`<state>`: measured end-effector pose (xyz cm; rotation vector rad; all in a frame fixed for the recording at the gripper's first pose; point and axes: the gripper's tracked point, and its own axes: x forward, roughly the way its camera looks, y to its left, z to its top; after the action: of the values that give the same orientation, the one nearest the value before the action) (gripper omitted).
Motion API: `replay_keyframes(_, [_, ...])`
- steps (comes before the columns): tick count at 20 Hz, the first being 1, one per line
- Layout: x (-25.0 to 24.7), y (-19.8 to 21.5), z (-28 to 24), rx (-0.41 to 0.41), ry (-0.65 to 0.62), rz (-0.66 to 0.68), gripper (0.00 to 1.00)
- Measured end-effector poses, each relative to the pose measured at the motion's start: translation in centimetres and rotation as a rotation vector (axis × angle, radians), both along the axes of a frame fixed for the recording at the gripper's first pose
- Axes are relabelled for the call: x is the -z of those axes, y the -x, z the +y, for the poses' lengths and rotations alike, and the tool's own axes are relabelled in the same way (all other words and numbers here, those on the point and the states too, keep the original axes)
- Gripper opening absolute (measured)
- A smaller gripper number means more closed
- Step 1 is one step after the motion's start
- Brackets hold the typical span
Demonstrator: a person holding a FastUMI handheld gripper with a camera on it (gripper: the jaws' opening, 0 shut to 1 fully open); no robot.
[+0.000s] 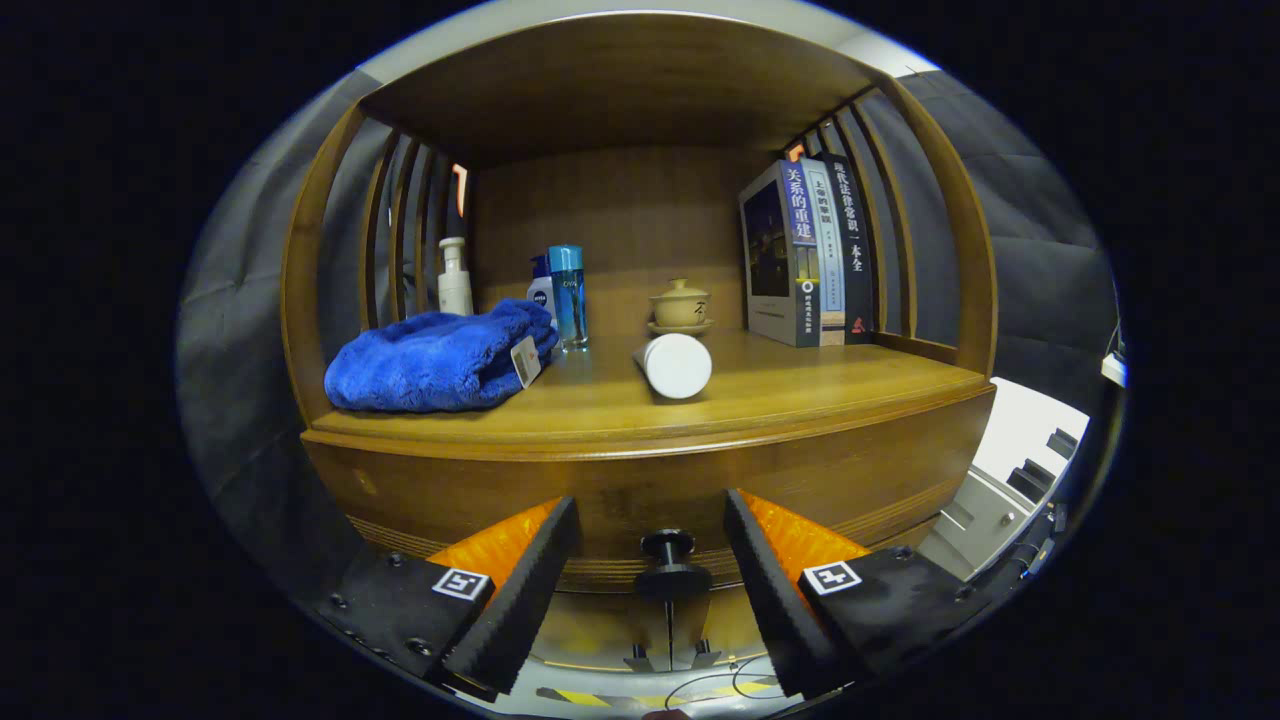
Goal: Pull open the drawer, take out the items inside it, and place them on the countertop above the cabinet.
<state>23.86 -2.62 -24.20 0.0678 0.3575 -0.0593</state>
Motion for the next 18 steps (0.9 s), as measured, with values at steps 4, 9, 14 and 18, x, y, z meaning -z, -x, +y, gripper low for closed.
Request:
replay_keyframes(4, [-5.7,5.1,-0.8,-0.022,0.0,-0.067,0.99])
replay_keyframes(9, [-11.6,12.4,-1.4,-0.053,-0.015,-0.097,0.97])
replay_keyframes(14, [-15.8,18.5,-2.0,-0.035,0.009,-0.159,0.97])
replay_keyframes(18, [-17.7,22.2,-1.8,-0.051,0.063,-0.196,0.97])
